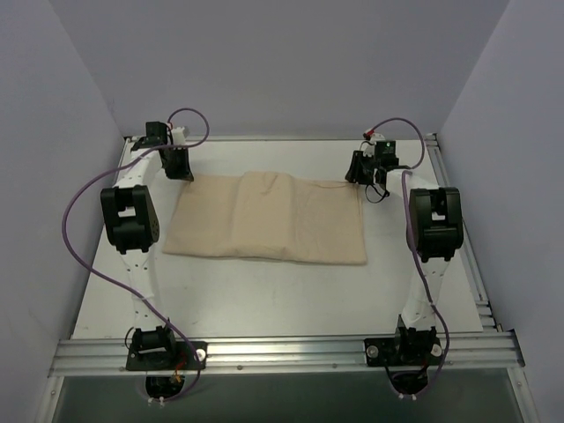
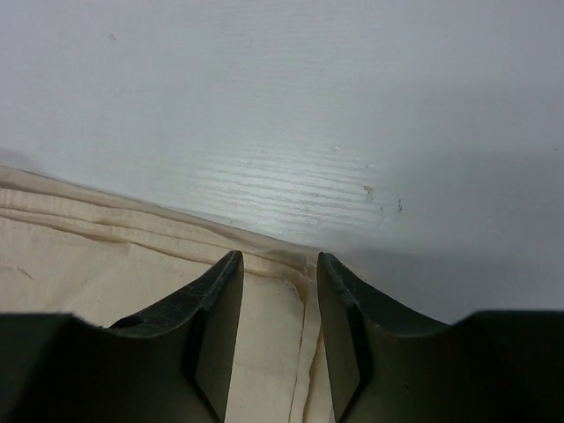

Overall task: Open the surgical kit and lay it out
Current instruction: Open the surgical kit at the center of the board.

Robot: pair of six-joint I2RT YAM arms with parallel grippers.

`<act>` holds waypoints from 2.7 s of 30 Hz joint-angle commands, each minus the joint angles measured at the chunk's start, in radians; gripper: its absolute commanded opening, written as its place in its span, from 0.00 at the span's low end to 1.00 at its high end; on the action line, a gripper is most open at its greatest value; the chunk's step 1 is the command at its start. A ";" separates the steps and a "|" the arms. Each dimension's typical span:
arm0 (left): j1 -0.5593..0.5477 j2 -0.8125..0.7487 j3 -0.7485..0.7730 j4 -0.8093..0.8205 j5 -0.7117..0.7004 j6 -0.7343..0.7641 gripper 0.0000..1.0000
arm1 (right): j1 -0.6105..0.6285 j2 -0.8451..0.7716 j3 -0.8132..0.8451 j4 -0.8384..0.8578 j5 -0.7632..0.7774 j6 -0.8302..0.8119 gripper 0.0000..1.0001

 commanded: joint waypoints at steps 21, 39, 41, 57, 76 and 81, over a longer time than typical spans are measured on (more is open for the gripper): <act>-0.006 -0.030 0.013 0.011 0.006 0.014 0.02 | -0.016 0.003 0.014 -0.078 -0.041 -0.040 0.37; -0.007 -0.012 0.029 0.004 0.007 0.012 0.02 | -0.015 -0.010 -0.034 -0.048 -0.076 -0.012 0.43; -0.006 -0.014 0.029 0.004 0.006 0.014 0.02 | -0.013 0.000 -0.043 -0.031 -0.079 -0.001 0.43; -0.006 -0.020 0.053 -0.021 0.009 0.023 0.02 | -0.005 -0.012 -0.020 -0.003 -0.153 0.012 0.00; 0.040 -0.194 -0.006 -0.047 0.153 0.040 0.02 | -0.024 -0.308 -0.132 -0.003 -0.273 0.051 0.00; 0.043 -0.279 -0.094 -0.044 0.199 0.080 0.02 | -0.027 -0.407 -0.200 -0.044 -0.297 0.077 0.00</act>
